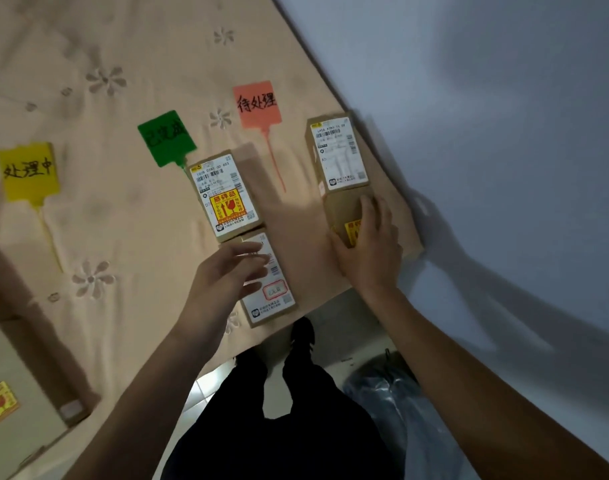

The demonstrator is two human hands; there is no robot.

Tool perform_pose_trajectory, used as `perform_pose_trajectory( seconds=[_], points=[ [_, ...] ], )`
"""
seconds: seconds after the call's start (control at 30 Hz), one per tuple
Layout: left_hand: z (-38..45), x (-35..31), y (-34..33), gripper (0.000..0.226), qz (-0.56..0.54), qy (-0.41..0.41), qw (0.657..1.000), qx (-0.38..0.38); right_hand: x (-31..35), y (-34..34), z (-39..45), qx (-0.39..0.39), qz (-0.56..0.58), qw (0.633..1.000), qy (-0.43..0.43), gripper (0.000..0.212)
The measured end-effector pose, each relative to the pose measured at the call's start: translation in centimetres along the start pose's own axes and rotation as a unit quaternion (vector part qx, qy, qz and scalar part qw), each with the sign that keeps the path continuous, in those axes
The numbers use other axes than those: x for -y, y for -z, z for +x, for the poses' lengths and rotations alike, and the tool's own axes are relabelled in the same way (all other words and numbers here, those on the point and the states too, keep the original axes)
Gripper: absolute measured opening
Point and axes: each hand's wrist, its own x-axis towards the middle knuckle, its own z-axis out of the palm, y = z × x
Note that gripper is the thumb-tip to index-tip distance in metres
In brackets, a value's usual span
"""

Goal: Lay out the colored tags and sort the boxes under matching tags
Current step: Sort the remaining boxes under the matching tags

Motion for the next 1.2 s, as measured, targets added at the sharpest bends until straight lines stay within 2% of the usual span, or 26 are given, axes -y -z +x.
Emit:
perform_pose_trajectory(
  seconds=[0.07, 0.2, 0.27, 0.33, 0.5, 0.57, 0.63, 0.73, 0.87, 0.97, 1.2],
  points=[
    [-0.4, -0.3, 0.0, 0.018, 0.008, -0.004, 1.0, 0.001, 0.1, 1.2, -0.3, -0.012, 0.011, 1.0, 0.013, 0.087],
    [-0.9, -1.6, 1.2, 0.017, 0.017, -0.031, 0.999, -0.019, 2.4, 4.1, -0.2, -0.106, 0.041, 0.99, 0.084, 0.063],
    [-1.4, -2.5, 2.5, 0.017, 0.031, -0.058, 0.997, -0.029, 5.0, 5.1, 0.1, -0.118, 0.087, 0.981, 0.125, 0.055],
    [-2.1, -3.3, 4.2, 0.019, 0.054, -0.083, 0.994, -0.047, 8.4, 5.4, -0.1, -0.079, 0.129, 0.975, 0.163, 0.045],
    [-5.0, -4.3, 11.0, 0.025, 0.088, -0.12, 0.981, -0.126, 18.0, 5.2, -2.8, 0.173, 0.197, 0.94, 0.218, 0.04],
    [-6.6, -4.1, 15.0, 0.028, 0.087, -0.136, 0.974, -0.158, 21.7, 4.8, -4.6, 0.227, 0.203, 0.921, 0.241, 0.037],
    [-8.3, -3.1, 19.8, 0.022, 0.073, -0.155, 0.967, -0.19, 25.4, 4.4, -6.8, 0.236, 0.207, 0.911, 0.265, 0.033],
    [-11.7, 0.1, 27.2, 0.026, 0.042, -0.165, 0.957, -0.237, 30.4, 2.7, -11.0, 0.217, 0.199, 0.908, 0.297, 0.026],
    [-17.4, 5.9, 35.5, 0.021, 0.02, -0.141, 0.941, -0.307, 36.0, -1.3, -18.9, 0.222, 0.174, 0.897, 0.34, 0.025],
    [-21.9, 10.1, 40.4, 0.018, 0.015, -0.129, 0.93, -0.344, 40.1, -4.3, -25.1, 0.244, 0.177, 0.879, 0.37, 0.019],
    [-29.3, 17.4, 49.0, 0.019, -0.03, -0.109, 0.905, -0.41, 48.0, -8.6, -36.3, 0.28, 0.154, 0.838, 0.443, 0.024]
  ],
)
